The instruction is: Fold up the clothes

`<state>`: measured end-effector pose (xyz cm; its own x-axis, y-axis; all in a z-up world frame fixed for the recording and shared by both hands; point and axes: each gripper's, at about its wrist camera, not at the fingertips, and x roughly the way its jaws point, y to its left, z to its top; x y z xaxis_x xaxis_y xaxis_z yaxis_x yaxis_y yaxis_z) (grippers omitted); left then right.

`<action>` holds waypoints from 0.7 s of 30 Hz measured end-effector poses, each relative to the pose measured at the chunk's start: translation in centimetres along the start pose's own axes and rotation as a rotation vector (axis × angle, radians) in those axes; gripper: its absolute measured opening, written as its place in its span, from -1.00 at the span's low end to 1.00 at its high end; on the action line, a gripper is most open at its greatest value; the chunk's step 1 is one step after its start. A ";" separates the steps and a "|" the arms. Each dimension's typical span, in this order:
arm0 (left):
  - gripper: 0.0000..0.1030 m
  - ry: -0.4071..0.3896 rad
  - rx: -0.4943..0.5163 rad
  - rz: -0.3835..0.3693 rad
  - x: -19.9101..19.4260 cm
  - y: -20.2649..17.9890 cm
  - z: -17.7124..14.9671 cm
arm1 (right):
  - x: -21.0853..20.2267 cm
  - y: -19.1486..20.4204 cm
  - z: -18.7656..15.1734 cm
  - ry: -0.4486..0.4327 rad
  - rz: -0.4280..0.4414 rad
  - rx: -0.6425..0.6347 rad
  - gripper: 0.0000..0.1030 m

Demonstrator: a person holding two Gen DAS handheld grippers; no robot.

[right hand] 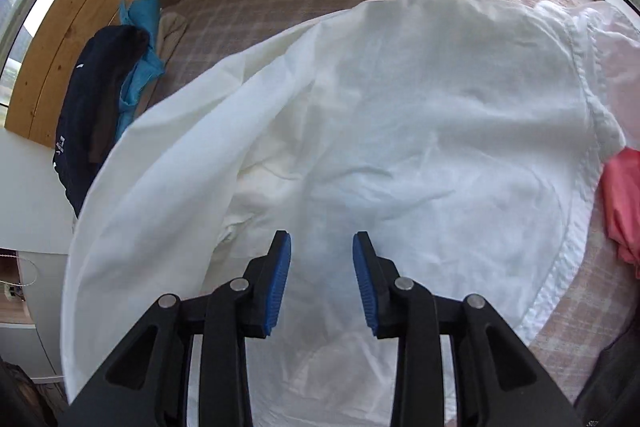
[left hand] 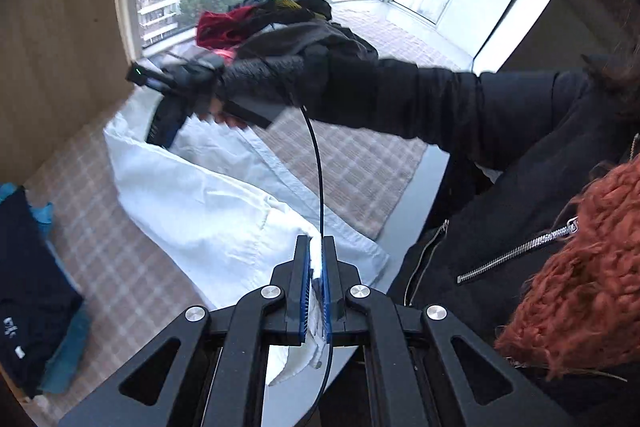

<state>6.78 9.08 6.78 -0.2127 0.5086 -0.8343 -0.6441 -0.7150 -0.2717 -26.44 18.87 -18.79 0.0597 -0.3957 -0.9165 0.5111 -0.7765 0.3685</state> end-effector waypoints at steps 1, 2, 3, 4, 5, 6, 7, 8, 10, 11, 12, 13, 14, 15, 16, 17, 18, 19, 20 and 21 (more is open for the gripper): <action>-0.91 0.026 -0.004 -0.013 2.1 -0.8 -0.3 | -0.7 -1.2 0.2 0.000 -0.002 0.019 -0.35; -0.91 0.046 -0.016 -0.023 4.2 -1.2 -0.8 | -1.3 -2.0 0.3 0.002 0.004 0.032 -0.34; -0.91 0.065 -0.042 -0.030 6.1 -1.3 -1.3 | -1.8 -2.8 0.4 0.004 0.011 0.045 -0.34; -0.91 0.083 -0.066 -0.034 7.9 -1.4 -1.8 | -2.3 -3.6 0.6 0.006 0.017 0.057 -0.31; -0.91 0.103 -0.086 -0.029 9.4 -1.4 -2.4 | -2.6 -4.2 0.6 0.009 0.018 0.069 -0.28; -0.91 0.123 -0.105 -0.019 10.7 -1.3 -3.1 | -2.9 -4.7 0.6 0.011 0.018 0.082 -0.27; -0.91 0.138 -0.125 -0.013 11.7 -1.4 -3.8 | -3.1 -5.0 0.6 0.007 0.025 0.090 -0.27; -0.91 0.148 -0.144 -0.012 12.5 -1.4 -4.5 | -3.5 -5.2 0.6 -0.002 0.030 0.092 -0.26; -0.91 0.136 -0.175 -0.022 12.9 -1.8 -5.4 | -4.6 -5.4 0.6 -0.044 0.033 0.105 -0.26; -0.91 0.129 -0.182 -0.013 12.7 -2.2 -5.6 | -5.4 -5.1 0.5 -0.072 0.047 0.108 -0.26; -0.91 0.123 -0.176 -0.004 12.6 -2.8 -5.6 | -6.1 -4.8 0.4 -0.100 0.062 0.112 -0.26; -0.91 0.122 -0.157 0.003 12.3 -3.4 -5.6 | -6.9 -4.5 0.3 -0.129 0.077 0.115 -0.26; -0.91 0.123 -0.142 0.010 12.3 -3.9 -5.7 | -7.5 -3.4 0.2 -0.154 0.091 0.082 -0.26; -0.90 0.133 -0.137 0.016 12.6 -4.0 -5.8 | -7.6 -1.9 0.0 -0.158 0.095 0.017 -0.24; -0.89 0.143 -0.131 0.021 12.9 -4.1 -5.9 | -7.8 -0.4 -0.2 -0.161 0.098 -0.050 -0.16; -0.88 0.153 -0.126 0.026 13.3 -4.1 -5.9 | -6.6 1.1 -0.5 -0.133 0.068 -0.111 -0.07; -0.88 0.162 -0.132 0.029 13.5 -4.0 -6.1 | -5.3 2.6 -0.8 -0.102 0.034 -0.172 -0.06; -0.88 0.170 -0.168 0.025 13.6 -3.4 -6.5 | -3.7 3.3 -1.4 -0.059 -0.014 -0.215 -0.06; -0.88 0.177 -0.204 0.022 13.6 -2.9 -6.9 | -1.8 3.3 -1.9 -0.014 -0.067 -0.243 -0.06; -0.88 0.184 -0.240 0.018 13.6 -2.3 -7.2 | -0.4 2.9 -2.1 0.017 -0.106 -0.254 -0.06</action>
<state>10.69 14.15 -7.42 -0.0714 0.4147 -0.9071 -0.4444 -0.8274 -0.3433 -23.22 17.85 -17.66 0.0073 -0.3088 -0.9511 0.7135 -0.6647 0.2214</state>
